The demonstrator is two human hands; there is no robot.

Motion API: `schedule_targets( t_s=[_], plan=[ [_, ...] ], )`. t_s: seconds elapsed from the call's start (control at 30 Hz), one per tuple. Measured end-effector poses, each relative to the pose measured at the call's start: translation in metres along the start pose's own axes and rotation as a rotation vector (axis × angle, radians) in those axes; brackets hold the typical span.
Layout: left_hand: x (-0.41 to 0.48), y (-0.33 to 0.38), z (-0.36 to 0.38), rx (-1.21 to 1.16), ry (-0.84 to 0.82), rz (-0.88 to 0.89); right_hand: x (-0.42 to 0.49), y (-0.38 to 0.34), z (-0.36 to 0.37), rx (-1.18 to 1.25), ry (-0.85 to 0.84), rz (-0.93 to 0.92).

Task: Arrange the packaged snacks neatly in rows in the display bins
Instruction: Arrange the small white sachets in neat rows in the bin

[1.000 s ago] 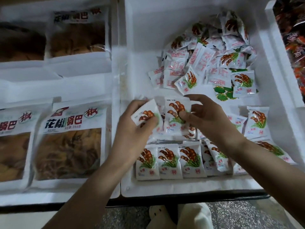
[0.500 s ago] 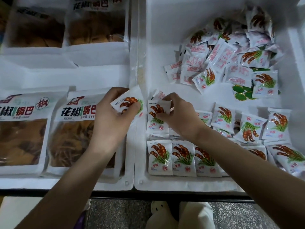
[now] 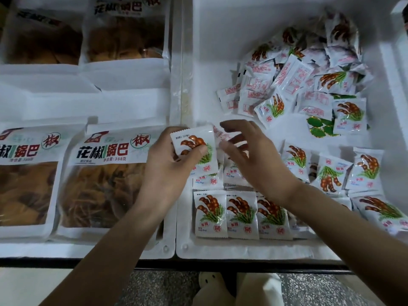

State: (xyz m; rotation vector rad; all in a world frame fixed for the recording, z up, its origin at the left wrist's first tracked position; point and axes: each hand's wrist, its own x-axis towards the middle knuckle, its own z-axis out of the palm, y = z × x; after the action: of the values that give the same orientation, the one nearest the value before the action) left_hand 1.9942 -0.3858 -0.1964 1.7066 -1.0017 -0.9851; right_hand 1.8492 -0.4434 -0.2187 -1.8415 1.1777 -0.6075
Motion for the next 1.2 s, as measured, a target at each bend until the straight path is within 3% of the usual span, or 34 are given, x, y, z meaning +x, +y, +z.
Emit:
schedule_targets(
  t_s=[0.1,0.3,0.47,0.6,0.73,0.83,1.1,1.2],
  plan=[
    [-0.004,0.003,0.013,0.002,-0.097,-0.004,-0.009,-0.007,-0.015,0.253,-0.118,0.077],
    [-0.006,0.004,0.035,0.061,-0.229,0.051,-0.015,0.008,-0.04,0.29,-0.131,0.254],
    [0.002,-0.012,0.026,0.606,-0.245,0.328,-0.012,0.037,-0.05,0.075,0.025,0.309],
    [0.001,-0.032,0.021,0.995,-0.329,0.521,-0.007,0.047,-0.035,0.015,-0.017,0.359],
    [0.002,-0.035,0.022,0.99,-0.293,0.531,-0.008,0.05,-0.017,-0.09,-0.147,0.297],
    [0.006,-0.03,0.025,0.982,-0.309,0.504,-0.008,0.051,-0.019,-0.195,-0.153,0.187],
    [0.056,-0.001,0.049,0.647,-0.331,0.271,0.025,0.068,-0.058,-0.322,0.171,0.072],
    [0.087,0.001,0.072,0.576,-0.298,0.212,0.049,0.077,-0.066,-0.388,0.142,0.129]
  ],
)
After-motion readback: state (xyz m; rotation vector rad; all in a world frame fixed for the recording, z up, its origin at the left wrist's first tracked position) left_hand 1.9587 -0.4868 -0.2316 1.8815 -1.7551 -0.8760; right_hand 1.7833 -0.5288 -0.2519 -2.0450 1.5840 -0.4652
